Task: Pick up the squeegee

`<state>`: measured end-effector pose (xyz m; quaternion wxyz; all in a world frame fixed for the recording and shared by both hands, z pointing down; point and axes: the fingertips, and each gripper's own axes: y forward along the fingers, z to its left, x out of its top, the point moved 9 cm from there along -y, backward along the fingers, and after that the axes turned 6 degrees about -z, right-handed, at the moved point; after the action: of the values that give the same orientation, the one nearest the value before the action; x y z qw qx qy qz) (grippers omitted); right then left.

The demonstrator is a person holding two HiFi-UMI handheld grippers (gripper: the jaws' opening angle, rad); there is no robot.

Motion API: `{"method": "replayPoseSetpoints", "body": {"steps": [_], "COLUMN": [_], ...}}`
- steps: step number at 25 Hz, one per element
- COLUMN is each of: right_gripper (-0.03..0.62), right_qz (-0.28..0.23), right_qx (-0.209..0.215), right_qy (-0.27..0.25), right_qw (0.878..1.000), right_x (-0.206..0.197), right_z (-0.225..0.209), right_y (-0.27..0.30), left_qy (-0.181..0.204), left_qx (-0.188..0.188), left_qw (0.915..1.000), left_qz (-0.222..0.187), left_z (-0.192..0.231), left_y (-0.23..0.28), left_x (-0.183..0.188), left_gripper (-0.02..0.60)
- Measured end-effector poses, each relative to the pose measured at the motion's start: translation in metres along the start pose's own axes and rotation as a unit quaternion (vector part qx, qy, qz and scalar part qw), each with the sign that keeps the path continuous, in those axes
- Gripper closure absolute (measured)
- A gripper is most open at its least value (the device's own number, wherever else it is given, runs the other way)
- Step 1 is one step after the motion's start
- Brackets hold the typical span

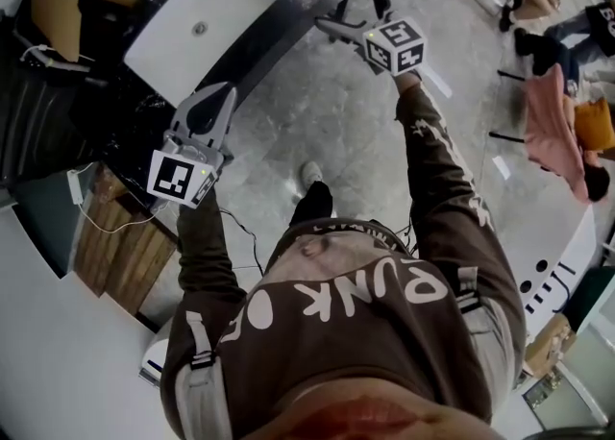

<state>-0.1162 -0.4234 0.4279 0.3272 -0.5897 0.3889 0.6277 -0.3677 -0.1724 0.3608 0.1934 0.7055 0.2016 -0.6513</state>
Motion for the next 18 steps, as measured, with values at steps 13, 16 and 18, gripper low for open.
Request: {"method": "replayPoseSetpoints", "body": {"steps": [13,16,18], "right_gripper": [0.0,0.002,0.008], "right_qz": [0.034,0.044,0.05], "right_qx": [-0.014,-0.017,-0.021], "right_qy": [0.014,0.018,0.02], "right_qw": [0.999,0.999,0.998], "right_x": [-0.04,-0.053,-0.061], "right_z": [-0.055,-0.064,-0.071], "right_y": [0.097,0.112,0.121], "left_qy": [-0.012,-0.016,-0.015], "left_qx": [0.009,0.009,0.008], "left_qw": [0.9997,0.9997,0.9997], "left_qz": [0.017,0.018,0.016], "left_z": [0.029,0.042,0.052], "left_y": [0.006,0.013,0.021], "left_x": [-0.028,-0.039,-0.046], "left_gripper": [0.58,0.58,0.58]}}
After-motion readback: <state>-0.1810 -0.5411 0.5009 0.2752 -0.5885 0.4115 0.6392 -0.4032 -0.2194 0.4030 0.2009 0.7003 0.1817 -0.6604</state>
